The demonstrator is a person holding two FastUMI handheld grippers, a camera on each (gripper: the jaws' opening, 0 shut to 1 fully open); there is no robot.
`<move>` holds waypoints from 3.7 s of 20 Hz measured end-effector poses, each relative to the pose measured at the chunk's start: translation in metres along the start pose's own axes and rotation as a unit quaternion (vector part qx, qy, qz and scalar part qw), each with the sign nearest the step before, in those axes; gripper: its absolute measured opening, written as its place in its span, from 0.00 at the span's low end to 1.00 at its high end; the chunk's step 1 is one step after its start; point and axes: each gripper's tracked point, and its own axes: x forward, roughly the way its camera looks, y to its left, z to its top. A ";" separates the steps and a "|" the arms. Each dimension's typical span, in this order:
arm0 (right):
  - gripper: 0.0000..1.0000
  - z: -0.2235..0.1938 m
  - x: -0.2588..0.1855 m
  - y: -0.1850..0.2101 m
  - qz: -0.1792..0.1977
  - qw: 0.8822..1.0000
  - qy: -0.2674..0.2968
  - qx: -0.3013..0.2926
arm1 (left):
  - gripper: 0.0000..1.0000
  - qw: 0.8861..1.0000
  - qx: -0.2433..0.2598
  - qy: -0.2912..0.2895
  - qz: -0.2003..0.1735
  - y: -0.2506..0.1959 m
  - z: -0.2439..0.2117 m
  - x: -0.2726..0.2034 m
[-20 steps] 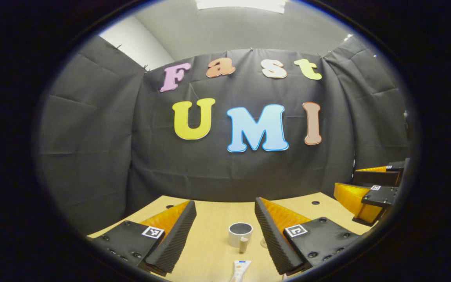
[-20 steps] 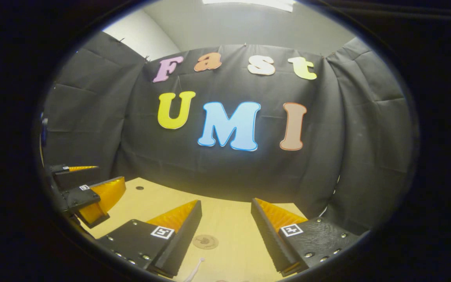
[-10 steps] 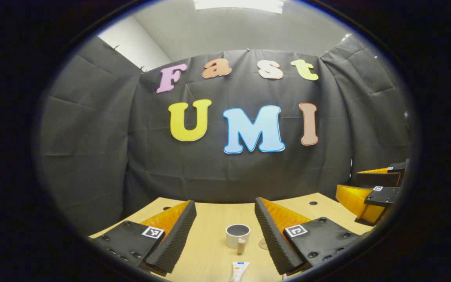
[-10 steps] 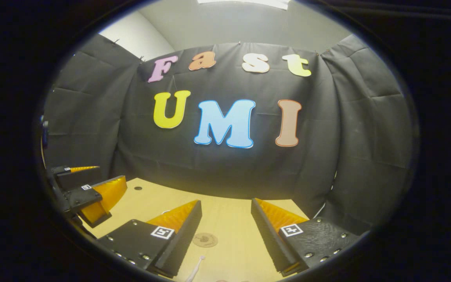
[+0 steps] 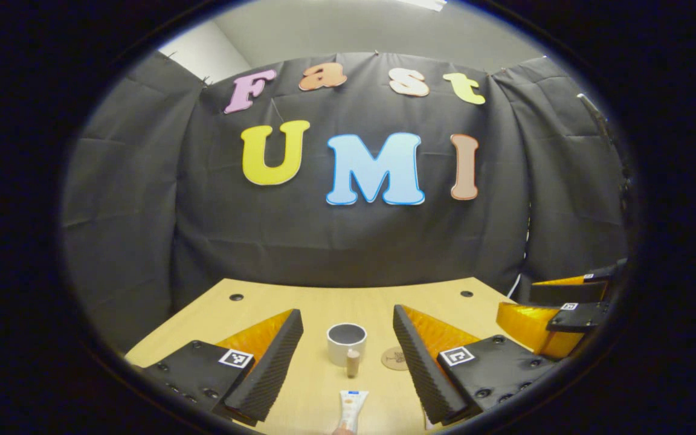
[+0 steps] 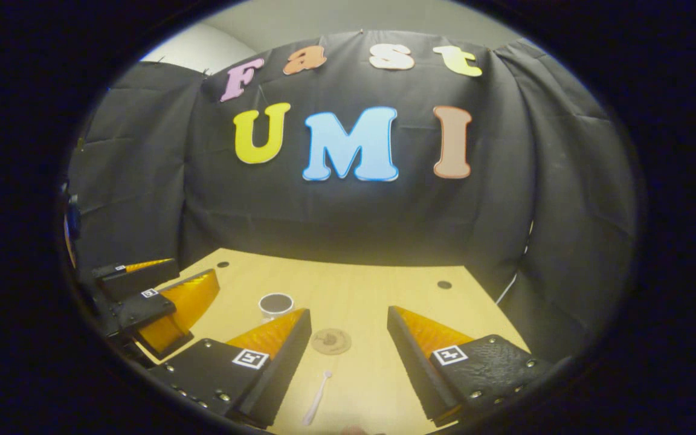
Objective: Put the toothbrush and toothpaste on the desktop into the cup, then pick up the cup and place it on the coaster on the desktop.
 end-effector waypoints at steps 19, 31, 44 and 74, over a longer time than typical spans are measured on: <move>0.86 -0.157 0.055 0.018 0.010 0.948 0.313 0.065 | 0.98 0.906 -0.055 0.418 -0.044 0.006 -0.225 0.035; 0.86 -0.234 0.051 0.041 0.022 0.882 0.464 0.071 | 0.97 0.826 -0.063 0.560 -0.033 0.012 -0.292 0.008; 0.53 -0.252 0.051 0.027 -0.018 0.862 0.505 0.039 | 0.54 0.826 -0.028 0.562 -0.029 0.022 -0.300 0.013; 0.04 -0.102 0.082 0.019 0.128 0.955 0.215 0.162 | 0.22 0.945 -0.093 0.313 0.024 0.069 -0.171 0.072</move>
